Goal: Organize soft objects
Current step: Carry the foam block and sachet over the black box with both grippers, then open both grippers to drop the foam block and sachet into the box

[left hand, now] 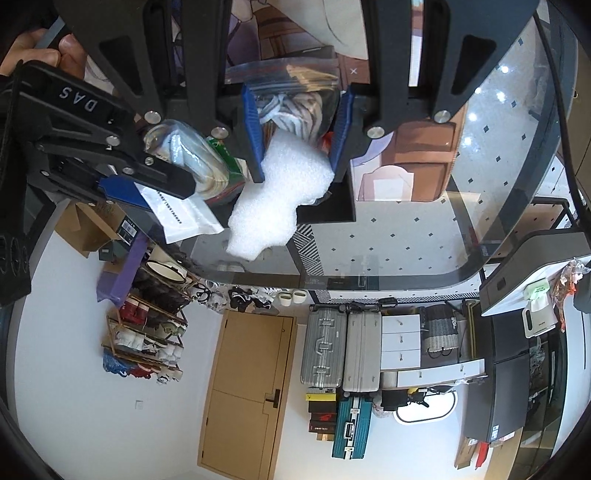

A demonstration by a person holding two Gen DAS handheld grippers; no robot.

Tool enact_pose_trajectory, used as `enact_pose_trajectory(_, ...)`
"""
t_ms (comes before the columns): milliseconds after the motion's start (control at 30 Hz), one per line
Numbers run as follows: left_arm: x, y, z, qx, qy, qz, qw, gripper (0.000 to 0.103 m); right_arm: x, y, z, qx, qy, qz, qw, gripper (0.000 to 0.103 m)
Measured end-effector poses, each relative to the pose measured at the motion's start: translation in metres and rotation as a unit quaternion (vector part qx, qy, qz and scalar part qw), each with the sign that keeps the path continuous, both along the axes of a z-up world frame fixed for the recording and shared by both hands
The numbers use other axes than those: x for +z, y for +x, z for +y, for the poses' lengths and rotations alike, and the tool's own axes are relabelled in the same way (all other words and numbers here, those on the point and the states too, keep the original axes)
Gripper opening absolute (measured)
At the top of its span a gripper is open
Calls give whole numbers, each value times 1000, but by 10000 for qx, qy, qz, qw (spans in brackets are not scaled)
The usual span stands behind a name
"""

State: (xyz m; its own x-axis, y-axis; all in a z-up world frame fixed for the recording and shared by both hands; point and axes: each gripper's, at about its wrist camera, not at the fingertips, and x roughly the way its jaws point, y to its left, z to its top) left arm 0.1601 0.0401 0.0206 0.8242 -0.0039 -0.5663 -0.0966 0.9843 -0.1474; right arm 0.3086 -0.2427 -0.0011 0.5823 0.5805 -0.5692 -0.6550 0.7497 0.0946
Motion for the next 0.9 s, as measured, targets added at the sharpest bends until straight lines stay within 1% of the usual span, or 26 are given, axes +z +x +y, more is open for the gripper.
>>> enact_pose_trajectory(100,-5,6,-3,-44,1,82,10000,32,-7,6,0,-30,-43,77,10000,39)
enact_pose_trajectory(200,-6,8,-7,-76,144,63,9998,32,-12,11,1,-34,-74,145,9999,39)
enact_pose_trajectory(333,-7,11,-11,-135,235,118,9996,32,-15,17,3,-40,-109,184,9998,39)
enact_pose_trajectory(567,-6,12,-14,-188,348,161,9991,32,-16,17,4,-39,-217,117,9997,40)
enact_pose_trajectory(633,-6,11,-16,-226,436,196,9986,33,-16,15,4,-35,-249,95,9996,40)
enact_pose_trajectory(667,-6,11,-16,-241,460,209,9984,33,-16,15,4,1,-269,94,9996,42)
enact_pose_trajectory(700,-6,10,-17,-260,477,226,9983,33,-16,13,4,42,-287,89,9995,48)
enact_pose_trajectory(833,-5,6,-19,-374,513,297,9975,34,-17,8,3,194,-367,37,9991,49)
enact_pose_trajectory(900,-4,4,-19,-429,490,319,9974,35,-16,5,1,280,-350,40,9990,52)
